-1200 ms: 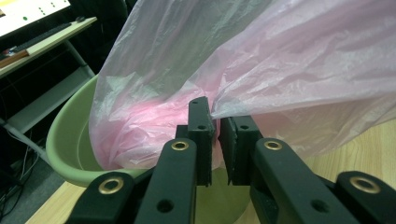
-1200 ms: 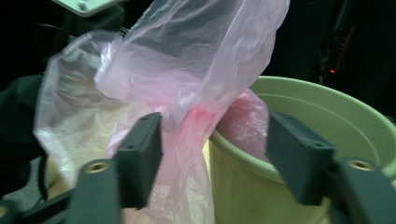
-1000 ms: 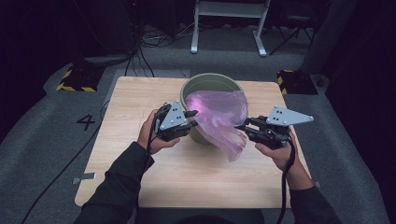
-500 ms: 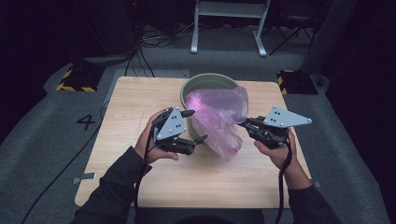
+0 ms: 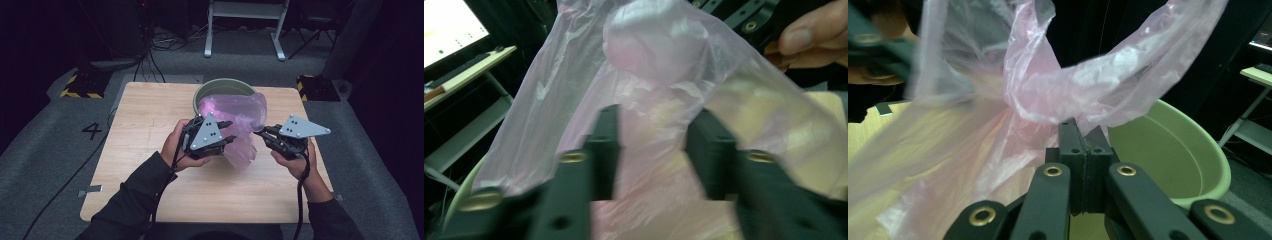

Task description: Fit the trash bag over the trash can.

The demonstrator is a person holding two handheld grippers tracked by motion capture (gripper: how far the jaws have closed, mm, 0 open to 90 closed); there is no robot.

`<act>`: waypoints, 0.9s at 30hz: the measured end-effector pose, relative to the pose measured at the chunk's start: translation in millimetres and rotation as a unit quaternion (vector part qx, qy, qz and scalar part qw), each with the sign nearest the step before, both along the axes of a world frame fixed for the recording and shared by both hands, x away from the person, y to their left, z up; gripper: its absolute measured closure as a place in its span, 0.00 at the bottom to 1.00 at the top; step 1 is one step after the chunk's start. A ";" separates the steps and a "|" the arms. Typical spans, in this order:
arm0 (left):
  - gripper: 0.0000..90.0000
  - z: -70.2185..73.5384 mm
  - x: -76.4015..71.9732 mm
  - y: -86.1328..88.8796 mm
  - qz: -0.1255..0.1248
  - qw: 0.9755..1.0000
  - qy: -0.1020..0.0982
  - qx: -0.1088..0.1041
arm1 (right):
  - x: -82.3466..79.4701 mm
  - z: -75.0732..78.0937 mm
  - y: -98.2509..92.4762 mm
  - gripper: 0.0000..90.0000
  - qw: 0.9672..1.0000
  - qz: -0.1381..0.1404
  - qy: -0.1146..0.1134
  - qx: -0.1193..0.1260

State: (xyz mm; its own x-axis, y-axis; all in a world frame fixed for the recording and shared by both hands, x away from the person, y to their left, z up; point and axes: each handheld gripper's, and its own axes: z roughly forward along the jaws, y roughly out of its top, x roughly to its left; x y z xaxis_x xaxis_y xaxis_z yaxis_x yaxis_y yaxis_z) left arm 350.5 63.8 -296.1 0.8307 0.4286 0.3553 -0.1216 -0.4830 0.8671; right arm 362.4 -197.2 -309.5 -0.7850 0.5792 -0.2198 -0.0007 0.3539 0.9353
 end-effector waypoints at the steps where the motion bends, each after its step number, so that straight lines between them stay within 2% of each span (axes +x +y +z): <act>1: 0.85 -0.9 1.4 0.9 -0.002 1.000 -0.004 -0.001 | -0.1 -0.6 -0.8 1.00 1.000 -0.002 0.002 0.000; 3: 0.98 -2.3 3.6 5.3 -0.007 1.000 -0.004 -0.006 | 0.7 -2.2 -4.7 1.00 1.000 -0.008 0.002 0.001; 4: 0.98 -3.0 4.7 8.6 -0.007 1.000 -0.008 -0.003 | 0.7 -2.2 -4.7 1.00 1.000 -0.008 0.002 0.001; 5: 0.99 -4.8 7.1 17.3 0.000 1.000 -0.007 -0.011 | 1.7 -3.1 -7.9 1.00 1.000 -0.014 0.004 0.001; 6: 0.99 -4.8 7.1 17.3 0.000 1.000 -0.007 -0.011 | 1.7 -3.1 -7.9 1.00 1.000 -0.014 0.004 0.001; 10: 1.00 -9.3 12.6 39.9 0.006 1.000 0.006 -0.021 | 4.0 -4.9 -15.6 1.00 0.999 -0.032 0.009 0.003; 11: 1.00 -12.1 15.2 50.1 0.019 1.000 0.009 -0.021 | 7.0 -6.1 -19.8 1.00 0.999 -0.041 0.010 0.002; 14: 1.00 -15.4 18.2 60.2 0.025 0.999 0.016 -0.024 | 12.1 -8.9 -26.4 1.00 0.998 -0.054 0.019 0.005; 19: 1.00 -27.7 26.5 84.0 0.047 0.998 0.037 -0.038 | 19.7 -15.2 -33.9 1.00 0.997 -0.068 0.038 0.009; 24: 1.00 -42.4 38.0 100.4 0.071 0.994 0.063 -0.050 | 29.2 -24.1 -40.1 1.00 0.995 -0.087 0.054 0.006; 25: 1.00 -47.1 43.5 105.2 0.082 0.993 0.071 -0.055 | 32.9 -26.6 -42.4 1.00 0.994 -0.094 0.057 0.005; 27: 1.00 -49.2 46.1 107.2 0.085 0.992 0.074 -0.058 | 35.1 -27.7 -43.4 1.00 0.994 -0.097 0.058 0.006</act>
State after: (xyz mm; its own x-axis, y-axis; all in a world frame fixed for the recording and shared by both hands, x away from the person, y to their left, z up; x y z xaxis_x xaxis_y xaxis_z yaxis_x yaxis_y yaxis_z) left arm 396.6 171.0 -345.3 0.7820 0.5982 0.1750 0.0861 -0.3819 0.9202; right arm 397.5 -240.6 -337.2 -0.6775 0.7245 -0.1269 0.1743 0.3258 0.9292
